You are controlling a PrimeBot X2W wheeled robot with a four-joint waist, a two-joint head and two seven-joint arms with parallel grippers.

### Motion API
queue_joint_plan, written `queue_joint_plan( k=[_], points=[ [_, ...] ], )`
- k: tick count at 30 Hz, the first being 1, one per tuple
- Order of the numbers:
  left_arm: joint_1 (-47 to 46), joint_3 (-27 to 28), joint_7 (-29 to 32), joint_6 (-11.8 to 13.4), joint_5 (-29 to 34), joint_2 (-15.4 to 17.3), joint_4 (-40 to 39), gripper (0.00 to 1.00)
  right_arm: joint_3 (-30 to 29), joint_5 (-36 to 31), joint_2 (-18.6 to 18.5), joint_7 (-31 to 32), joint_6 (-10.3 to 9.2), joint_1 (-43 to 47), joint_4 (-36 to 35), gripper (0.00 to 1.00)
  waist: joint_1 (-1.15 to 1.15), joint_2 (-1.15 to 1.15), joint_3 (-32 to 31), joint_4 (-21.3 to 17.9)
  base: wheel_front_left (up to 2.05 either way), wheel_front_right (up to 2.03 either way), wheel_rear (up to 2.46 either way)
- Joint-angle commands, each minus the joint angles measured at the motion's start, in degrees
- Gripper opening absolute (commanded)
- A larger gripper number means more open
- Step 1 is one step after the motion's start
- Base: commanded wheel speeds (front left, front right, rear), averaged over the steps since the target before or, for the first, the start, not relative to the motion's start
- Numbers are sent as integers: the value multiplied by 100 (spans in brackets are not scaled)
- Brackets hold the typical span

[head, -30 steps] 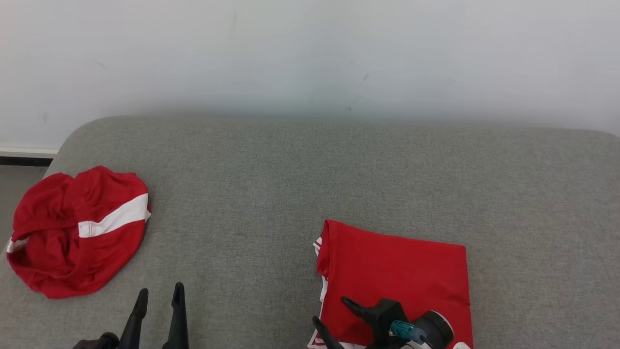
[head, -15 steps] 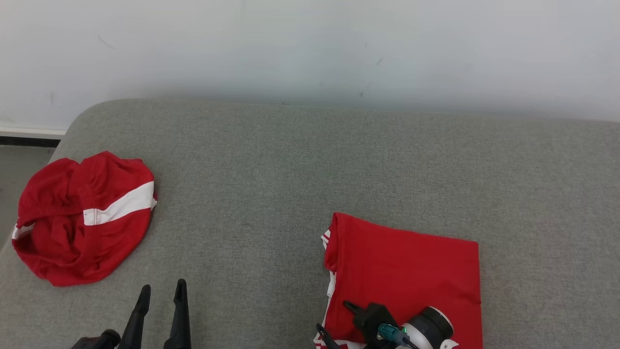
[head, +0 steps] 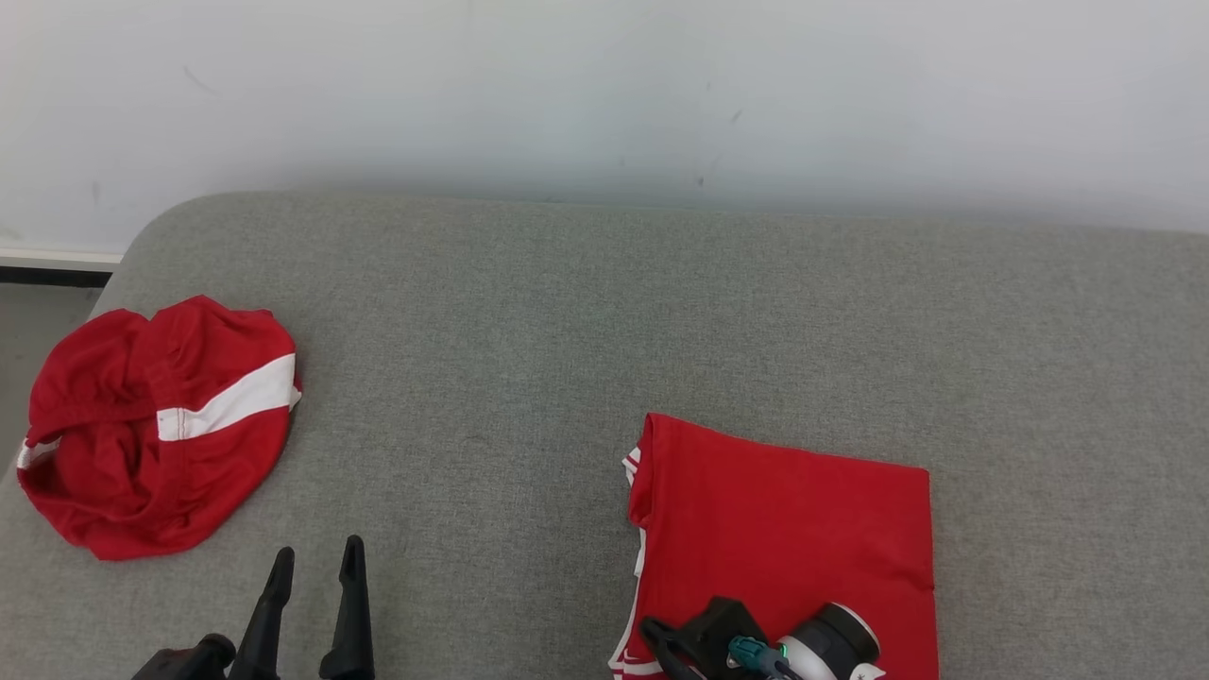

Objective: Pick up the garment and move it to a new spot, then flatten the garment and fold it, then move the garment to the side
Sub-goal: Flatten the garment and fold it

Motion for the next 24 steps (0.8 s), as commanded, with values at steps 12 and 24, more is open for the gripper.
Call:
queue_joint_plan(
  k=[12, 24],
  points=[
    [-4, -24, -2, 61, -36, 2, 15, 100, 155, 91, -1, 50, -11, 132, -75, 0, 0, 0, -55, -24, 0, 0, 0],
    [70, 21, -2, 47, -38, 2, -9, 100, 198, -160, -2, -22, -11, 257, -246, 100, 0, 0, -62, -54, 0, 0, 0]
  ],
)
